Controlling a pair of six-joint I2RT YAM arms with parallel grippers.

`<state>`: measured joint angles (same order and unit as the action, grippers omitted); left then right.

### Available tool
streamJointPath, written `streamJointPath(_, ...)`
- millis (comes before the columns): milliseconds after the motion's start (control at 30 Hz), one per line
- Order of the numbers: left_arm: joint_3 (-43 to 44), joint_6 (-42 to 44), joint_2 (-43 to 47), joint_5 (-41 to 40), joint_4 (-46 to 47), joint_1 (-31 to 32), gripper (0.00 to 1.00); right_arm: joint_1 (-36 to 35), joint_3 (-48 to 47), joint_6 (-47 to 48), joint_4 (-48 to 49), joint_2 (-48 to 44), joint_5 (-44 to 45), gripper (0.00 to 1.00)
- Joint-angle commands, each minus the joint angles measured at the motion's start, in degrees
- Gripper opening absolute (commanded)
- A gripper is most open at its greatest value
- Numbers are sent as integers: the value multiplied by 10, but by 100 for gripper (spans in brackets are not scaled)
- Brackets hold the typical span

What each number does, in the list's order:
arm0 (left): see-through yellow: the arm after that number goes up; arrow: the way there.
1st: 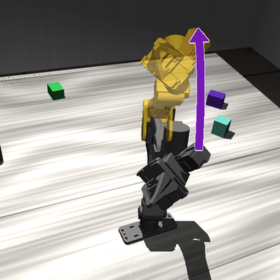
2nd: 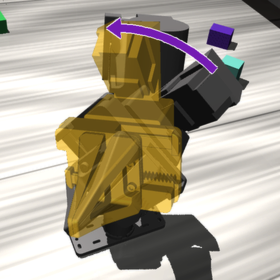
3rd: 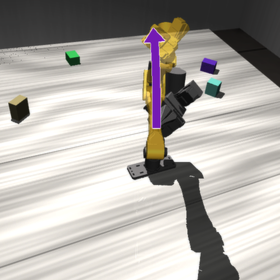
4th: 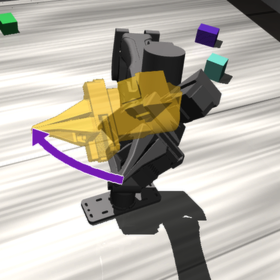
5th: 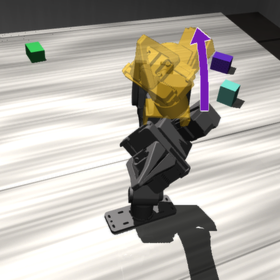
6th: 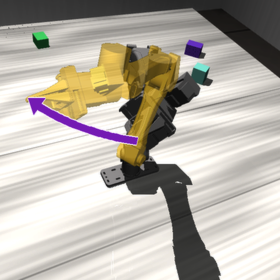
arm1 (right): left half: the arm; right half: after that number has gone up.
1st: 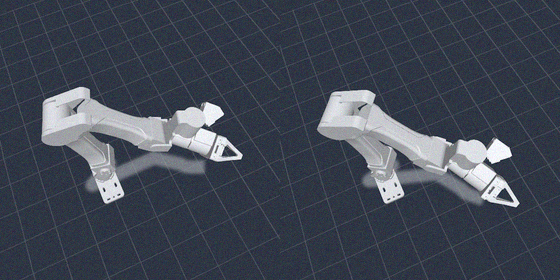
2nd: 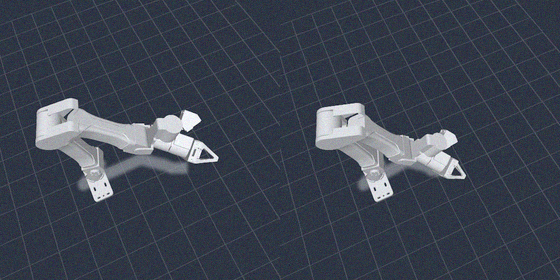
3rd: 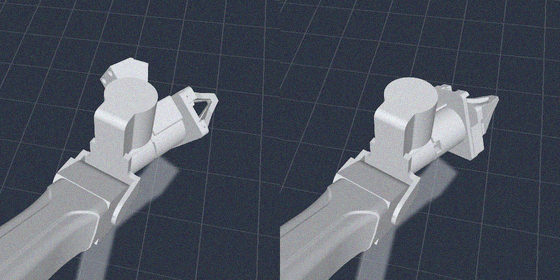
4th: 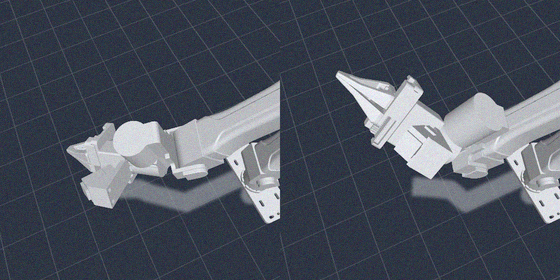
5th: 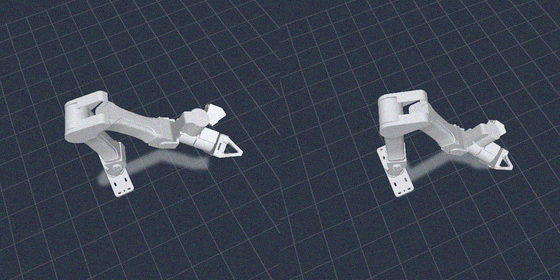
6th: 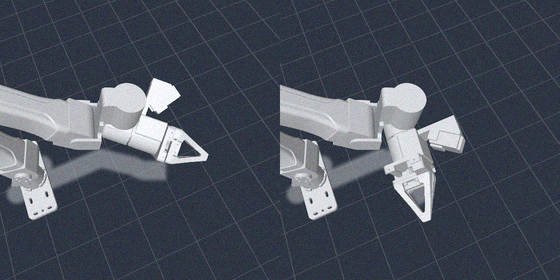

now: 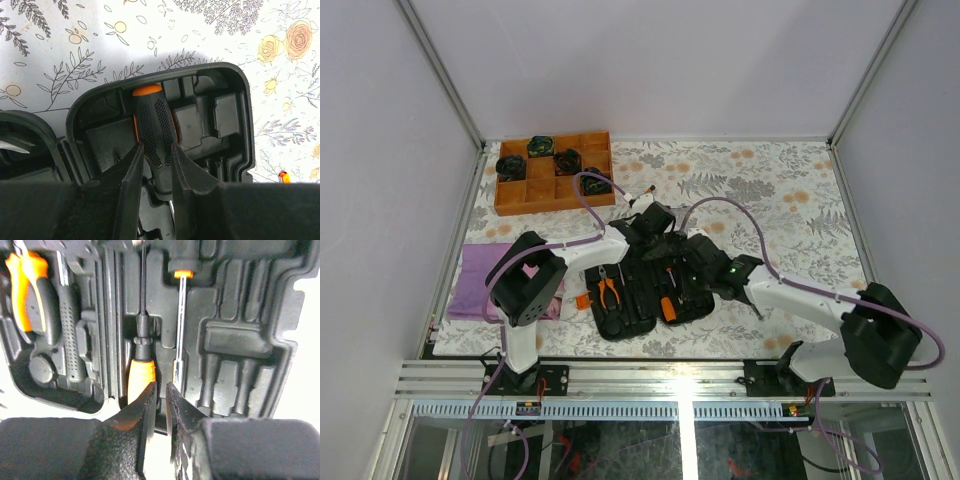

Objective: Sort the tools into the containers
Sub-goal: Adjust the screwdriver in the storage box.

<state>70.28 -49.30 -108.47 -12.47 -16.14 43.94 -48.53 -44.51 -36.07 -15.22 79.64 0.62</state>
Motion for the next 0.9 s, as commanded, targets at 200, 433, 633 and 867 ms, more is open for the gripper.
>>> streamJointPath(200,-28,4,-44,-5,-49,2,13,-2,-13,15,1,2,39,22)
streamJointPath(433,-27,5,-45,-5,-50,2,13,-2,-20,14,-8,38,30,21)
streamJointPath(633,-24,4,-46,-1,-48,3,13,-2,-33,15,-40,69,34,17)
streamJointPath(867,-23,9,-48,-1,-50,4,12,-2,-32,9,-58,81,44,0)
